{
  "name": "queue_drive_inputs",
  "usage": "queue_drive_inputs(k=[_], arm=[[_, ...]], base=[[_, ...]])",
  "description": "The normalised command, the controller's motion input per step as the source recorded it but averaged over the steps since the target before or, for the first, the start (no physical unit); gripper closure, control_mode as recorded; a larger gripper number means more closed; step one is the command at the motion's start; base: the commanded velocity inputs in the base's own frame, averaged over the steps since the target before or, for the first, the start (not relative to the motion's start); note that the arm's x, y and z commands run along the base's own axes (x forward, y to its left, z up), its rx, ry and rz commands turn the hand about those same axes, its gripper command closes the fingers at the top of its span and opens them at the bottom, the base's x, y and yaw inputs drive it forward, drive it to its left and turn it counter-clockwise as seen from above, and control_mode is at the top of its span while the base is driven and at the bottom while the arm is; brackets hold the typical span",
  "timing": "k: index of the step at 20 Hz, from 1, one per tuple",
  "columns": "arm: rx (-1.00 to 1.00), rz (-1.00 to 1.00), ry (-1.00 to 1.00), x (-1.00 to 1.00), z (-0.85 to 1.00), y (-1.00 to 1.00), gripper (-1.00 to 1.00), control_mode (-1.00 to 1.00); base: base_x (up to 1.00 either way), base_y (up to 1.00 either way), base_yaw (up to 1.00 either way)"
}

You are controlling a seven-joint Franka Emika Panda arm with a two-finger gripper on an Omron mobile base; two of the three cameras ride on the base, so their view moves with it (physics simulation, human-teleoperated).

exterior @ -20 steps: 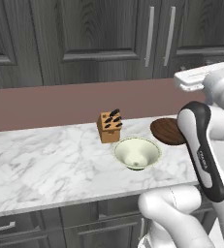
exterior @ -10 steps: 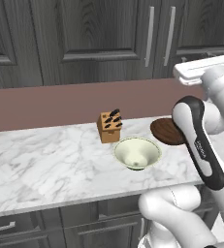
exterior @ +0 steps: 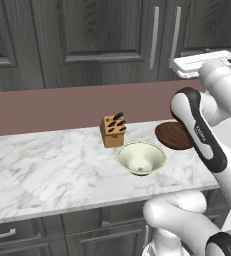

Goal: Open the cabinet. Pick the bowls from the counter and place them in the cabinet. Then close the cabinet.

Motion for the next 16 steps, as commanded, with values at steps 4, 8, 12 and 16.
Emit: queue_drive_inputs(k=[4,8,12,16], arm=[[0.00,0.00,0.04,0.66,0.00,0.00,-1.00,-1.00],[0.00,0.00,0.01,0.67,0.00,0.00,-1.00,-1.00],[0.00,0.00,0.00,0.68,0.00,0.00,-1.00,-1.00],[0.00,0.00,0.00,0.69,0.00,-0.01,-1.00,-1.00]], base=[[0.00,0.00,0.00],[0.00,0.00,0.00],[0.00,0.00,0.00],[0.00,0.00,0.00]])
